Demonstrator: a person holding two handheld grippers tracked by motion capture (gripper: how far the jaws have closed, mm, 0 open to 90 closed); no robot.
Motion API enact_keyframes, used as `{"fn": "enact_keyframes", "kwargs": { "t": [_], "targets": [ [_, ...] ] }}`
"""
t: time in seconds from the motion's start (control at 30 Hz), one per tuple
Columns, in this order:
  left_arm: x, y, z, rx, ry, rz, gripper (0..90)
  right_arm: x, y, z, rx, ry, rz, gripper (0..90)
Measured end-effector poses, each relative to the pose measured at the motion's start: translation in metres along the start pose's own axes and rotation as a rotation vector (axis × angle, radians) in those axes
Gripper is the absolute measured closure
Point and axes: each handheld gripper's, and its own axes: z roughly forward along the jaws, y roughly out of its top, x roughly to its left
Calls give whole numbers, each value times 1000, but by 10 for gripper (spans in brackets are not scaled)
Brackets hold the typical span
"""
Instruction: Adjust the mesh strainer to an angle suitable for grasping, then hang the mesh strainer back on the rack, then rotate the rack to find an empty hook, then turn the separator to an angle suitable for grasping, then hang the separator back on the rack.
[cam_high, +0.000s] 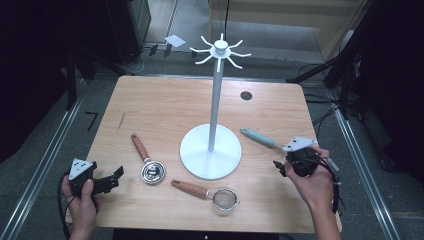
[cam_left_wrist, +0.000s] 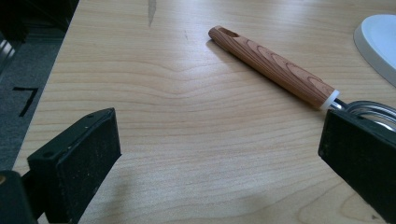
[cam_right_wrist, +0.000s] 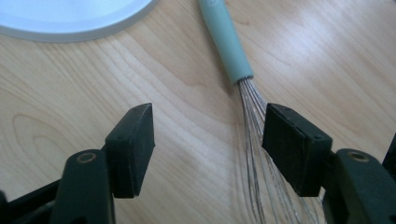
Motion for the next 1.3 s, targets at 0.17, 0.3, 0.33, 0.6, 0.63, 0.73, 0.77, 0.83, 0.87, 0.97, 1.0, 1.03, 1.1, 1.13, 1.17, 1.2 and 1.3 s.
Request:
{"fn": "enact_keyframes", "kwargs": {
  "t": [0.17, 0.3, 0.33, 0.6, 0.63, 0.73, 0.77, 0.83, 0.87, 0.97, 1.0, 1.03, 1.1, 1.13, 1.17, 1.2, 1.3],
  "targets": [
    [0, 0, 0, 4, 1, 4, 0, -7, 13, 1, 2, 11, -17, 369],
    [0, 0, 0, 2, 1, 4, 0, -13, 22, 7, 25, 24, -26, 371],
    [0, 0, 0, 2, 1, 4, 0, -15, 24, 10, 38, 22, -33, 372],
    [0, 0, 0, 4, -1, 4, 0, -25, 37, 26, 102, 30, -53, 380],
    [0, 0, 0, 2, -1, 4, 0, -25, 37, 26, 102, 30, -53, 380],
    [0, 0, 0, 5, -2, 2, 0, -30, 41, 30, 128, 31, -50, 389],
    [0, 0, 0, 4, -2, 4, 0, -30, 41, 30, 128, 31, -50, 389],
    [0, 0, 0, 3, -2, 5, 0, -33, 45, 33, 142, 36, -51, 393],
    [0, 0, 0, 5, -4, 4, 0, -34, 46, 34, 150, 33, -54, 394],
    [0, 0, 0, 6, -3, 6, 0, -38, 49, 38, 163, 49, -57, 397],
    [0, 0, 0, 7, -2, 5, 0, -38, 50, 39, 173, 51, -53, 399],
    [0, 0, 0, 7, -2, 5, 0, -39, 51, 41, 181, 60, -57, 401],
    [0, 0, 0, 6, -4, 4, 0, -42, 53, 45, 203, 63, -62, 402],
    [0, 0, 0, 6, -4, 4, 0, -42, 53, 45, 203, 63, -62, 402],
    [0, 0, 0, 6, -4, 4, 0, -43, 54, 47, 213, 67, -64, 402],
    [0, 0, 0, 6, -4, 4, 0, -43, 55, 49, 223, 68, -64, 402],
    [0, 0, 0, 8, -5, 5, 0, -48, 57, 55, 259, 75, -67, 407]
  ]
}}
